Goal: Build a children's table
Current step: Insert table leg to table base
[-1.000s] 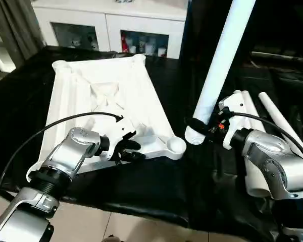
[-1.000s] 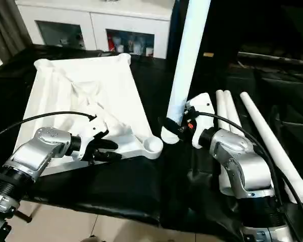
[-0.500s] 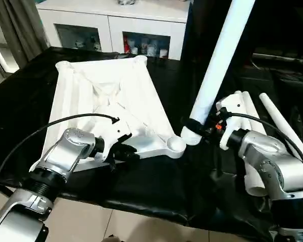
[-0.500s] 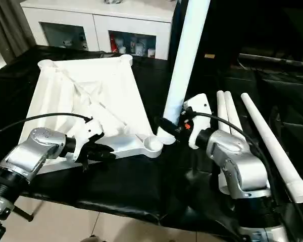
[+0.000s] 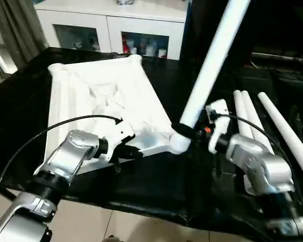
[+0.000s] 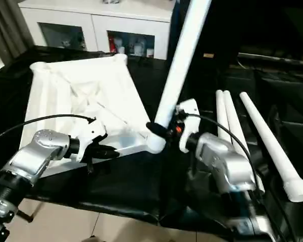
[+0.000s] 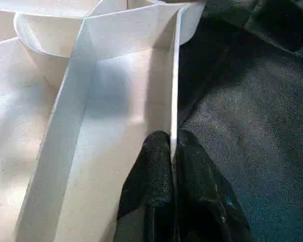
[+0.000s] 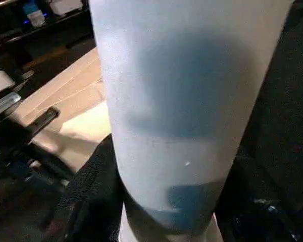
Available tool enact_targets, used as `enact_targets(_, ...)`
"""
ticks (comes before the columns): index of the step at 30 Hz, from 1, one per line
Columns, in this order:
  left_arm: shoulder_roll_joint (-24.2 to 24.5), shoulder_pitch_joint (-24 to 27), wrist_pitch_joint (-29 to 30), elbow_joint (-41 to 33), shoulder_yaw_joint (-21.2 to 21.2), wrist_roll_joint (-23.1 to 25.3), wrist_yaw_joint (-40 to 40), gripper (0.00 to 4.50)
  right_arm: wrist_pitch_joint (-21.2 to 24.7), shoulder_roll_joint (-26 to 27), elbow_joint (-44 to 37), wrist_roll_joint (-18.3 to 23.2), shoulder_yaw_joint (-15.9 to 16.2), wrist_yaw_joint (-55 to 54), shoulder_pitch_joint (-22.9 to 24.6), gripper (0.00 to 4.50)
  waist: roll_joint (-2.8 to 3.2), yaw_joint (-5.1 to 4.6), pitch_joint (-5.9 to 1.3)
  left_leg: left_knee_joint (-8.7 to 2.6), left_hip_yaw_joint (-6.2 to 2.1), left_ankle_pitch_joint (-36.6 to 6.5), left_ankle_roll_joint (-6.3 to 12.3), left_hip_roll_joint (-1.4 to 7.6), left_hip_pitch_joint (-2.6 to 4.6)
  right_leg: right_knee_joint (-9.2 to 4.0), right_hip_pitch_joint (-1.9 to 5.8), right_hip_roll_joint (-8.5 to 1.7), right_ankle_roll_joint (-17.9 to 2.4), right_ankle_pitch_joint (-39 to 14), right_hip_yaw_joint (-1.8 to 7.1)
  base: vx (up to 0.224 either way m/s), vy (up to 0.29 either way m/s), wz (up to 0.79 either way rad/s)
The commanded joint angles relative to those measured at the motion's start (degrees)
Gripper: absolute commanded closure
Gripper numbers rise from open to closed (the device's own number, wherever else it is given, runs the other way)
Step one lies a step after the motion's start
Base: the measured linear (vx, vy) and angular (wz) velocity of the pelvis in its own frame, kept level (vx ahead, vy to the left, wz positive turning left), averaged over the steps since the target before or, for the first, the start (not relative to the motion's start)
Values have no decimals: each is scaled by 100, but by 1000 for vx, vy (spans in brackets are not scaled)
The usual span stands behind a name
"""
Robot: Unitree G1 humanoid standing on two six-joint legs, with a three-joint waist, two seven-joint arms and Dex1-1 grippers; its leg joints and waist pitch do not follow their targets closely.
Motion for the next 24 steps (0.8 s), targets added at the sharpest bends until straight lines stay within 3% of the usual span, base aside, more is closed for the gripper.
enact_targets(1,-102,140,-44,-62,105,-139,17,450,-158,7,172,-36,-35,-3,-126,259,-28,32,-362,-431,14,-927,-30,154,11,-463,318,-425,-1063,-1405,233,0,0,0)
enact_targets(5,-145,223,-53,-152,175,-189,59,450,-381,99,694,-100,-66,53,-365,259,-57,22,-374,-429,25,-819,4,161,4,-445,317,-420,-1078,-1249,228,0,0,0)
enact_targets(8,-154,254,-52,-203,207,-192,93,450,-441,133,861,-144,-28,117,-439,259,-46,24,-366,-430,33,-809,55,161,9,-440,311,-418,-1099,-1230,229,0,0,0)
enact_targets(10,-159,284,-47,-247,256,-210,134,450,-477,130,949,-189,48,186,-472,259,-94,23,-366,-432,37,-803,71,163,7,-442,318,-424,-1078,-1269,229,0,0,0)
enact_targets(17,-153,331,-173,-299,312,-191,191,450,-560,122,1073,-246,159,297,-492,259,-77,19,-356,-437,36,-799,86,163,6,-459,303,-429,-966,-1530,235,0,0,0)
enact_targets(18,-182,283,-6,-263,284,-151,237,402,-597,135,1117,-265,163,323,-489,259,-81,13,-357,-435,40,-804,90,164,5,-462,298,-425,-972,-1510,234,0,0,0)
enact_targets(19,-184,280,3,-262,282,-151,236,402,-598,136,1118,-266,163,323,-488,259,-110,12,-357,-436,45,-806,101,164,9,-465,295,-422,-969,-1514,232,0,0,0)
enact_targets(22,-341,130,205,-177,233,-114,360,387,-608,185,1096,-285,182,341,-441,259,-73,28,-361,-427,53,-791,95,170,24,-465,285,-431,-1019,-1503,237,0,0,0)
enact_targets(24,-469,-31,123,114,146,168,733,367,-621,217,1089,-306,189,362,-417,259,-78,46,-367,-426,55,-777,102,175,21,-456,289,-417,-1078,-1291,229,0,0,0)
